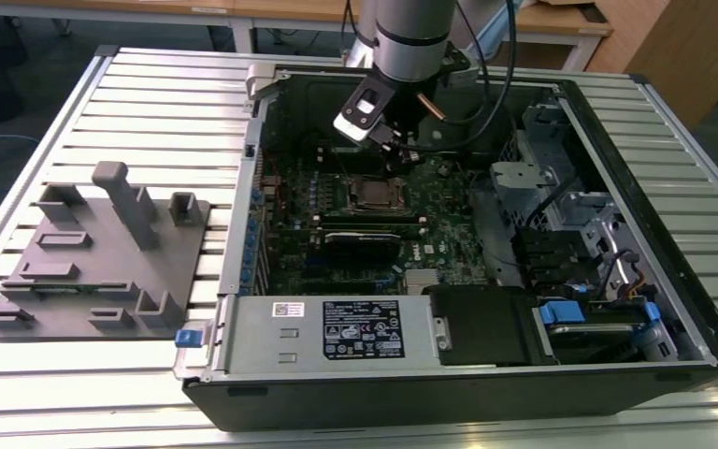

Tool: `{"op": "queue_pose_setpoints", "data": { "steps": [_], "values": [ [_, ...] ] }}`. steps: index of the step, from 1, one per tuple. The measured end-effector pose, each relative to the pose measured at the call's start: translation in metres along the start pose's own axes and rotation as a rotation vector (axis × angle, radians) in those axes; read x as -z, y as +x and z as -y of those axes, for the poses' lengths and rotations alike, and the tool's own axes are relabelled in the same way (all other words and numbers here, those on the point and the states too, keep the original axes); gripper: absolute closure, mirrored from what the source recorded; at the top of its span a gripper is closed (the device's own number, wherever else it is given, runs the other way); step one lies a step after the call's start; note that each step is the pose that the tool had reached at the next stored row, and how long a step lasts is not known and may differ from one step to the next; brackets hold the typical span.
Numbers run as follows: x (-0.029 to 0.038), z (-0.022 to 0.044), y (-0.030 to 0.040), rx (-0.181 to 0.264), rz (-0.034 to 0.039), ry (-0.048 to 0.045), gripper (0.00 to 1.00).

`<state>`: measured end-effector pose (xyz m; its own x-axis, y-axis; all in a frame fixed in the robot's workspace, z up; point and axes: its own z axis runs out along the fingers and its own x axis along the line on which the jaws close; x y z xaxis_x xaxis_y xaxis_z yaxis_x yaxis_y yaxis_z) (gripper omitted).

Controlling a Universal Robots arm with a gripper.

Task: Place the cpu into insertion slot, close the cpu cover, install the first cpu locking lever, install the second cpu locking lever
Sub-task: 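Close the cpu cover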

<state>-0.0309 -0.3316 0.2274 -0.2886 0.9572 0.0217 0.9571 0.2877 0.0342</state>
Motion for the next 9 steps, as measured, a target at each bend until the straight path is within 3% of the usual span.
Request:
{"op": "queue_pose_setpoints", "data": {
  "steps": [9],
  "values": [
    [0.0,0.0,0.0,0.004,-0.0002,0.0001,0.9]
  ]
}}
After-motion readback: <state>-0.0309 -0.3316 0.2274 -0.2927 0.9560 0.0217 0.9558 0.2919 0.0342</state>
